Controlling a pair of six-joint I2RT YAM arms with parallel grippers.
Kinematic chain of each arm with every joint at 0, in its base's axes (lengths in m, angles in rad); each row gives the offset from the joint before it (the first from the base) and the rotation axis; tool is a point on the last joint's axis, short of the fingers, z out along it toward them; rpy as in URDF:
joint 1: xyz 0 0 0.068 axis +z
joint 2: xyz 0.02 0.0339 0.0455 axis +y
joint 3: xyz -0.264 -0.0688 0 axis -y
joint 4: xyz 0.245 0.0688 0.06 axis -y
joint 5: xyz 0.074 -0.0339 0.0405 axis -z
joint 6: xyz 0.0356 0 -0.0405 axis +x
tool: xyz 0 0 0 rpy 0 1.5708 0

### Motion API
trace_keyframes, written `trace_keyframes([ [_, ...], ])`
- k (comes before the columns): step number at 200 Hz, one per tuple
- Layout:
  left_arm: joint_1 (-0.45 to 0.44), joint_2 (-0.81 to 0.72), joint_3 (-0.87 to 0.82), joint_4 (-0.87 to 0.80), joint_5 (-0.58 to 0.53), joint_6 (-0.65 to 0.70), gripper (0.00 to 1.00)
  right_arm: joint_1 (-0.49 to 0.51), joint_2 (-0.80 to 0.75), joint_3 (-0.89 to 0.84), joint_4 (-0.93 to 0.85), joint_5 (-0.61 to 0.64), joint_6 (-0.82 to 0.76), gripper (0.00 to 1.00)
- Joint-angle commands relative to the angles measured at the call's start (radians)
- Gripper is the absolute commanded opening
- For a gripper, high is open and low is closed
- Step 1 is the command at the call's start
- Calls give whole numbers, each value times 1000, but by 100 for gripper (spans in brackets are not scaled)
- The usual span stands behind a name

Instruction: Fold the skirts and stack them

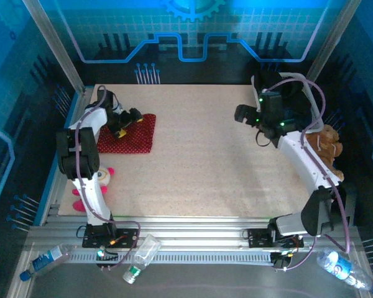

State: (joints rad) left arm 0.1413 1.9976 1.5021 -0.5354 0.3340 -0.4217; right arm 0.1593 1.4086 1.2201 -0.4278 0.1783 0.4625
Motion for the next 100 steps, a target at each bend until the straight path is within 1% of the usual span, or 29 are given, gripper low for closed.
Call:
trace_keyframes([
  [1, 4, -165, -31, 25, 77, 24, 99, -119, 78, 113, -104, 1, -94, 100],
  [16, 4, -244, -102, 83, 74, -17, 99, -201, 155, 184, -168, 3, -107, 100],
  [28, 4, -302, -163, 130, 59, -61, 99, -260, 214, 230, -183, -40, -134, 100],
  [44, 4, -361, -246, 200, 55, -117, 99, -306, 299, 303, -198, -86, -196, 100],
  [61, 7, -400, -307, 238, 41, -156, 99, -335, 400, 397, -236, -11, -225, 100],
  [73, 10, -422, -334, 239, 7, -167, 99, -360, 464, 463, -254, 23, -224, 100],
  [85, 20, -445, -358, 238, -23, -172, 99, -375, 512, 505, -234, -5, -251, 100],
  [100, 41, -472, -384, 239, -39, -182, 99, -386, 566, 570, -213, -97, -299, 100],
])
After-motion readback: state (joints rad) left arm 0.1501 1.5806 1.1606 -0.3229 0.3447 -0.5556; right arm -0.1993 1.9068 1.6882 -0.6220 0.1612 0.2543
